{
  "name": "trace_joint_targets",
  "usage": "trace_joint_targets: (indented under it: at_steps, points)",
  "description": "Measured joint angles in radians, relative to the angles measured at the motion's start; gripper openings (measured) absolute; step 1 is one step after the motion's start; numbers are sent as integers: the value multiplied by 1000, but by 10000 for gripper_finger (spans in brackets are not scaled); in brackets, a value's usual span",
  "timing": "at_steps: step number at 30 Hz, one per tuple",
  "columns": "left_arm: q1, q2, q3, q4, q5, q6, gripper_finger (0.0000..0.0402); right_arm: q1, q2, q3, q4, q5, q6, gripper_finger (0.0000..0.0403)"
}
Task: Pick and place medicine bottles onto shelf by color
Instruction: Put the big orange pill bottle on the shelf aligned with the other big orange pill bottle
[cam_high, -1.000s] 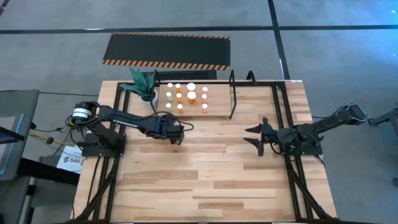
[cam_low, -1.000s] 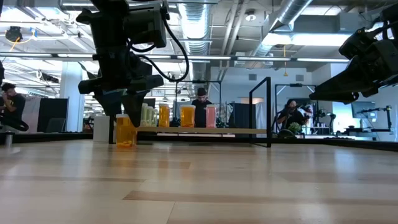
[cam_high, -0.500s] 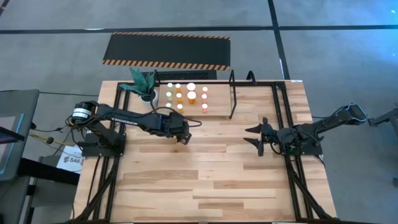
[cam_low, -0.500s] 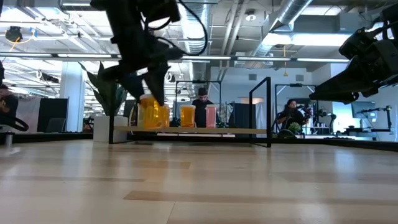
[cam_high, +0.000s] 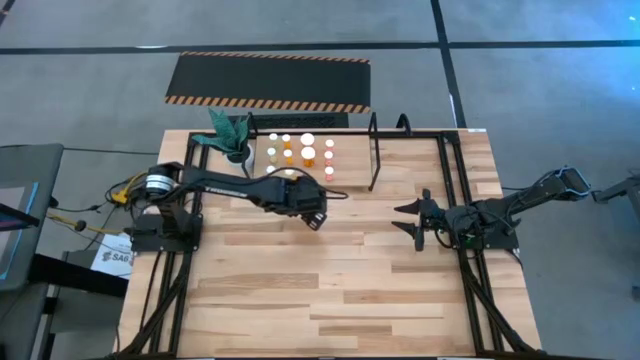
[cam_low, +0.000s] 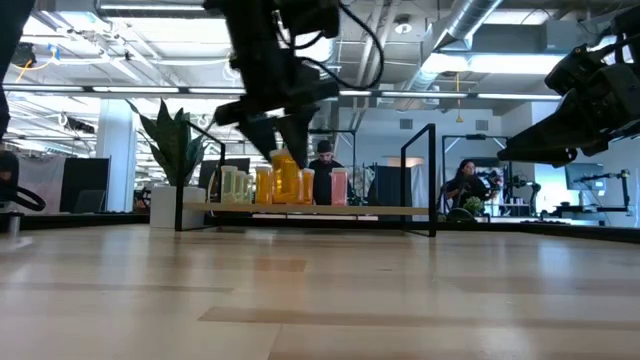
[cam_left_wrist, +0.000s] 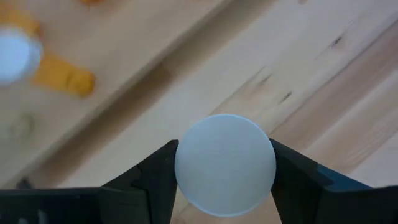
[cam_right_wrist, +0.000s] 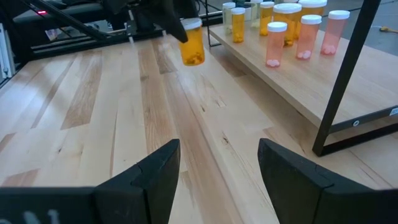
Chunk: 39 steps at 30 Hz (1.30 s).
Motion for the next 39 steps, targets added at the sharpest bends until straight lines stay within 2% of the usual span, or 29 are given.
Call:
trace_joint_targets:
  at_steps: [5,15,26,39]
  points:
    - [22,32,77,-12,-23,52,194,0,0,0,0,0,0,240]
    - [124,32,80,10,9,171,194,0,0,0,0,0,0,240]
    - [213,32,80,79,77,453,194,0,0,0,0,0,0,240]
    - [266,32,80,79,109,570,194,0,0,0,0,0,0,240]
